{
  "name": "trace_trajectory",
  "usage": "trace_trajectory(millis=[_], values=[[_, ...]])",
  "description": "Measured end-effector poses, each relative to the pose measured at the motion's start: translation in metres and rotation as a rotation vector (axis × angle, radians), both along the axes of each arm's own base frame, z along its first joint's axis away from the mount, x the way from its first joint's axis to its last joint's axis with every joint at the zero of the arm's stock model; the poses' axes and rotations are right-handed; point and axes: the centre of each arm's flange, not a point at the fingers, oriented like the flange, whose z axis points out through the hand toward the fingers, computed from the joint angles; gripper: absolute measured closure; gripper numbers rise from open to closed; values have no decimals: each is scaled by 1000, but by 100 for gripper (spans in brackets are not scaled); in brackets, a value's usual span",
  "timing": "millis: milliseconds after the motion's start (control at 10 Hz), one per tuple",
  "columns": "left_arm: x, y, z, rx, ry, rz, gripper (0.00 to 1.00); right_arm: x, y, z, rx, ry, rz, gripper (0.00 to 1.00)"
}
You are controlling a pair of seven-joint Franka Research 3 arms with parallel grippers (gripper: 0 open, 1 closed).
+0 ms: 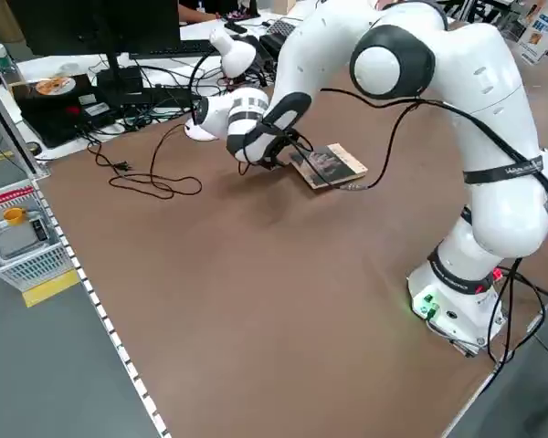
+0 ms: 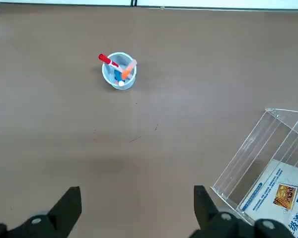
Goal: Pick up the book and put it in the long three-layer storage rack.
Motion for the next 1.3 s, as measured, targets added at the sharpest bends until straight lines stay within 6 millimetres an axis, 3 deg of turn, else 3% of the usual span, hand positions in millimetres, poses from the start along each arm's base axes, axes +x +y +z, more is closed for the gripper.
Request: trace_trajectory(millis=[800,1300], values=[[0,-20,-15,-51,17,7,18,0,0,0,0,1,1,0],[1,-21,-18,-58,15,7,25,0,0,0,1,1,1,0]])
